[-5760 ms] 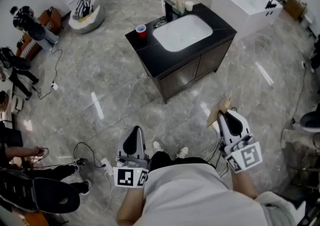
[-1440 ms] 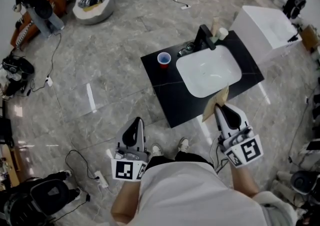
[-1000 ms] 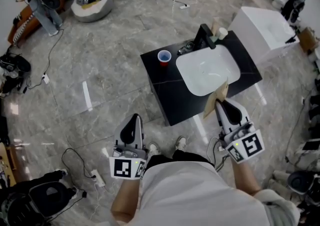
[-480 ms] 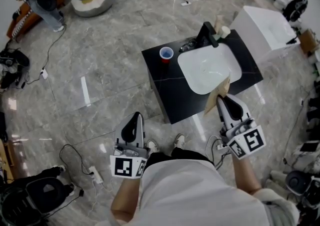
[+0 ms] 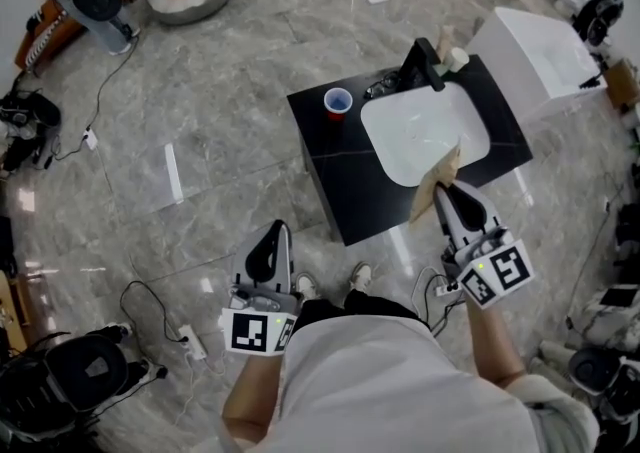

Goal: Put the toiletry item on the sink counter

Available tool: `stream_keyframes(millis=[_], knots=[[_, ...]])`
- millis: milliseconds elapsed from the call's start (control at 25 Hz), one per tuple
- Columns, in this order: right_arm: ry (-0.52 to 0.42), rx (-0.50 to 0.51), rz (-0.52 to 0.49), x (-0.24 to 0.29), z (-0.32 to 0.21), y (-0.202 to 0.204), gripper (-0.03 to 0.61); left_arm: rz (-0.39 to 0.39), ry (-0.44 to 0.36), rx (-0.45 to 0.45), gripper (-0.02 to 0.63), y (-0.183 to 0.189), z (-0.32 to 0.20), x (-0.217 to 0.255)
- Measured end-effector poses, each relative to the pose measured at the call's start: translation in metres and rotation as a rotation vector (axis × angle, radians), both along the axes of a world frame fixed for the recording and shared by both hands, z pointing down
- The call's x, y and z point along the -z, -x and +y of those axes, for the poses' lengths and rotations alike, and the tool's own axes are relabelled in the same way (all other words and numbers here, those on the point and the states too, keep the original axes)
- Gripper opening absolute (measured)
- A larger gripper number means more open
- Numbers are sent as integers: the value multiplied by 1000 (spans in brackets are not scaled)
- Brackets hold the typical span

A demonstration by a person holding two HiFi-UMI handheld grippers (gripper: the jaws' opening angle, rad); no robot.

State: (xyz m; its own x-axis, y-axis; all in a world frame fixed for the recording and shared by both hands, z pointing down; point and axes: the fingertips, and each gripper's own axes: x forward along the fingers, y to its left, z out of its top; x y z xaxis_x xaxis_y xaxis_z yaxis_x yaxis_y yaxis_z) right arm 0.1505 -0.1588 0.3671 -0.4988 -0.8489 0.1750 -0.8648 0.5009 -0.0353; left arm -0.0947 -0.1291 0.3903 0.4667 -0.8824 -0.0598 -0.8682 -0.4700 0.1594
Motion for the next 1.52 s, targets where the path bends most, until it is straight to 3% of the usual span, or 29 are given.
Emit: stream_keyframes(millis=[240, 760, 1520], knots=[[84, 31, -114, -22, -18, 4, 54, -11, 9, -2, 2, -1, 0, -8], [126, 99, 87, -63, -51, 33, 52, 7, 15, -4, 3, 5, 7, -7], [291, 116, 165, -153, -91, 36, 52, -11, 59, 36, 3, 18, 20, -17]])
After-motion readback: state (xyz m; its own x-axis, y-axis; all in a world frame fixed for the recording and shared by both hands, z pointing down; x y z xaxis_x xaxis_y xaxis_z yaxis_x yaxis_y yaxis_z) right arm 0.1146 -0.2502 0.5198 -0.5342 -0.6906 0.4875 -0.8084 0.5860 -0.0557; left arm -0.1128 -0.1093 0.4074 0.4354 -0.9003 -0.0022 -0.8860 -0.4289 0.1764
